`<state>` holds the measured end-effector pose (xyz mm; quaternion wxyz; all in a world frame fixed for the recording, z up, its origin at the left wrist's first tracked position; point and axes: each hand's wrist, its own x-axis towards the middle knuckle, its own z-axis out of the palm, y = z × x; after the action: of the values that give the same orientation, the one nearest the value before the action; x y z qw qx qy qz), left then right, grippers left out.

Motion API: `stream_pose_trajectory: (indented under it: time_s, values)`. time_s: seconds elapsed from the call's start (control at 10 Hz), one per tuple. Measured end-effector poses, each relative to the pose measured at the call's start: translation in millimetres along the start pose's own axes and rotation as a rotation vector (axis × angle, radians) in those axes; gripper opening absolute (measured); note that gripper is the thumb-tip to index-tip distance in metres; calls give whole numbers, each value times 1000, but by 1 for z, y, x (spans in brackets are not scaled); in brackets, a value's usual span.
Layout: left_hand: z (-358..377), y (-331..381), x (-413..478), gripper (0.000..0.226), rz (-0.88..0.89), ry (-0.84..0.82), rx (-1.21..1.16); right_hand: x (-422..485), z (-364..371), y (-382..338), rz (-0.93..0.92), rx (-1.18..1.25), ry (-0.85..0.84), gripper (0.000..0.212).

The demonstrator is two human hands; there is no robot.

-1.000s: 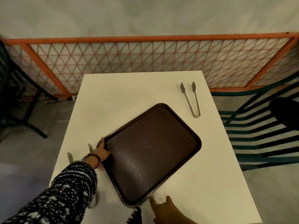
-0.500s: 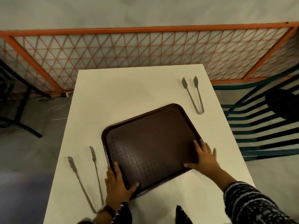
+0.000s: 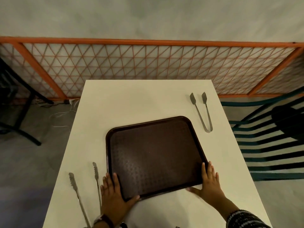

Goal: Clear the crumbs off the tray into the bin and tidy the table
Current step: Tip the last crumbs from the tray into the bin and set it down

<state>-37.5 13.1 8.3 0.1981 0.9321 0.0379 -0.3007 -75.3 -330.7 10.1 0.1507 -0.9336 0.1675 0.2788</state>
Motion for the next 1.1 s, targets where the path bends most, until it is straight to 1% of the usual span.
stream_pose_trajectory:
  time_s: [0.1,0.2,0.3,0.4,0.5,0.6,0.7,1.1]
  values:
    - [-23,2,32,144,31,9,64,14,-4,-19,48,6,23,133]
    - [-49,6,69,148,68,-37,115,31,-14,-37,95,20,35,139]
    - [-73,16,101,153,87,-71,186,53,-29,-49,127,14,29,150]
    - [-93,32,128,160,74,-56,245,76,-47,-59,141,0,19,155]
    - [-107,45,151,157,51,-43,262,95,-65,-68,155,-22,15,156]
    - [-115,55,174,141,40,-17,294,115,-80,-72,144,-39,34,130]
    - [-124,62,194,139,47,-13,308,134,-89,-73,135,-62,30,116]
    - [-135,73,237,136,92,57,321,182,-106,-72,132,-124,20,116]
